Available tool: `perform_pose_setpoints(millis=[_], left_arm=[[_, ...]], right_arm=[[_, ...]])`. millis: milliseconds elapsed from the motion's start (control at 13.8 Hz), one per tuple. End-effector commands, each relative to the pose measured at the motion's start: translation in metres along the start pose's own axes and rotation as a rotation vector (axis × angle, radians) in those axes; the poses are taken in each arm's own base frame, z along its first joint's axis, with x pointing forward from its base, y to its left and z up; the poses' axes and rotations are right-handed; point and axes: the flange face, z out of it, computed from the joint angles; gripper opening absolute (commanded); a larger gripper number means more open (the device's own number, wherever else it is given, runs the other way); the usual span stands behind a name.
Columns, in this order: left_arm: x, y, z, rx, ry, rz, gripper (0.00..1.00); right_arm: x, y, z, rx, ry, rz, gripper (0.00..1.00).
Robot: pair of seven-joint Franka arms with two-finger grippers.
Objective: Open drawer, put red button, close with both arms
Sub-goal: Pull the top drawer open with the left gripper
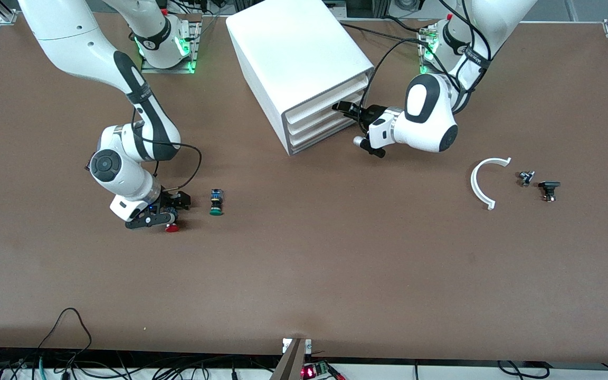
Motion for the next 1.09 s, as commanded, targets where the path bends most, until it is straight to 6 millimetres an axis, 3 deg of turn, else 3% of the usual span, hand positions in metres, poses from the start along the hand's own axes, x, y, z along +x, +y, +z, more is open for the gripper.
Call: perform_pose_setpoints(millis=[0, 145, 218, 363, 508, 725, 798, 870, 1016], left_arm=[[-0.005, -0.001, 0.012, -0.011, -0.009, 0.017, 0.00], [0.003, -0.010, -0.012, 0.001, 0.056, 0.005, 0.00], [0.012, -0.021, -0.041, 0.021, 0.149, -0.009, 0.00], [0.026, -0.035, -0.084, 0.020, 0.253, -0.036, 0.00], [0.031, -0.043, -0.106, 0.018, 0.297, -0.050, 0.00], [0.036, -0.046, -0.130, 0.015, 0.343, -0.055, 0.00], [0.036, -0.047, -0.132, 0.015, 0.347, -0.060, 0.91], [0.035, -0.048, -0.138, 0.013, 0.358, -0.062, 1.00], [0.033, -0.042, -0.145, 0.022, 0.380, -0.052, 1.00]], right_arm=[[0.009, -0.001, -0.003, -0.003, 0.019, -0.018, 1.00], [0.009, 0.000, -0.003, -0.005, 0.019, -0.048, 0.84], [0.008, 0.000, -0.003, -0.005, 0.017, -0.083, 0.69], [0.008, 0.001, 0.001, -0.005, 0.011, -0.094, 0.53], [0.008, 0.001, 0.001, -0.005, 0.011, -0.094, 0.42], [0.015, 0.002, -0.007, -0.005, 0.032, -0.090, 0.36], [0.019, 0.002, -0.012, -0.006, 0.039, -0.093, 0.32], [0.022, 0.002, -0.019, -0.007, 0.048, -0.095, 0.29], [0.031, 0.002, -0.041, -0.004, 0.046, -0.093, 0.28]])
